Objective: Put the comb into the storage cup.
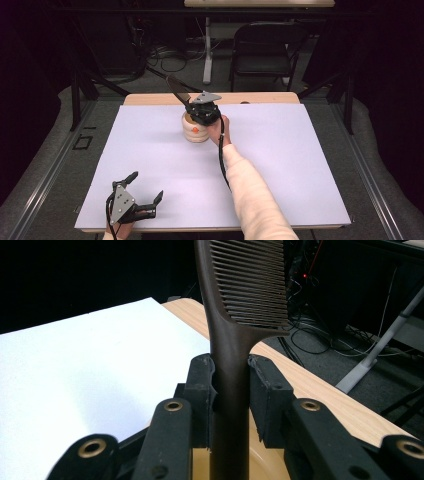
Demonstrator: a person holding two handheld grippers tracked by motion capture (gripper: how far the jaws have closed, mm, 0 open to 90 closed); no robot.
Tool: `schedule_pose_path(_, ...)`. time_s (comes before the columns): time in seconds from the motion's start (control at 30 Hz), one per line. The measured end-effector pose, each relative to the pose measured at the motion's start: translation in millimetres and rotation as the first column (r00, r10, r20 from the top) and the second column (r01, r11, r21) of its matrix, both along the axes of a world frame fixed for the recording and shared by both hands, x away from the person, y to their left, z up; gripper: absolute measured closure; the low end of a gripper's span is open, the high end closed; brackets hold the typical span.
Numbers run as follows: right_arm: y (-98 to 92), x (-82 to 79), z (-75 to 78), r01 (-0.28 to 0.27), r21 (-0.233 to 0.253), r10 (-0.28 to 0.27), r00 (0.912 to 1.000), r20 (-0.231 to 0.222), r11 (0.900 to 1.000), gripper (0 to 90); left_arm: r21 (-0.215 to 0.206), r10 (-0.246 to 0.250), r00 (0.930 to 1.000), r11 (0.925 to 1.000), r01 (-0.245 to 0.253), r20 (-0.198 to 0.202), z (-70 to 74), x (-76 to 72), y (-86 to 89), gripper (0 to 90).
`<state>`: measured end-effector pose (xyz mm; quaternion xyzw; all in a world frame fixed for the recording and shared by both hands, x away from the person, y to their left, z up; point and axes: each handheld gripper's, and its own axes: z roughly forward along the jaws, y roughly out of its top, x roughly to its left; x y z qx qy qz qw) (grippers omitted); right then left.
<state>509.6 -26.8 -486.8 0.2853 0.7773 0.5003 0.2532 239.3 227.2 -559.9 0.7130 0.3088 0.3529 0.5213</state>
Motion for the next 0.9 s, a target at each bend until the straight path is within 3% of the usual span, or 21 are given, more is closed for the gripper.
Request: schedule_pose_path(0.9, 5.3, 2.9, -8.6, 0.012, -0.028, -0.013, 0.9995, -0.028, 1.0, 71.9, -0.001, -0.002, 1.0, 1.0, 0.002, -0.003, -0.3, 0.1, -0.2, 1.2)
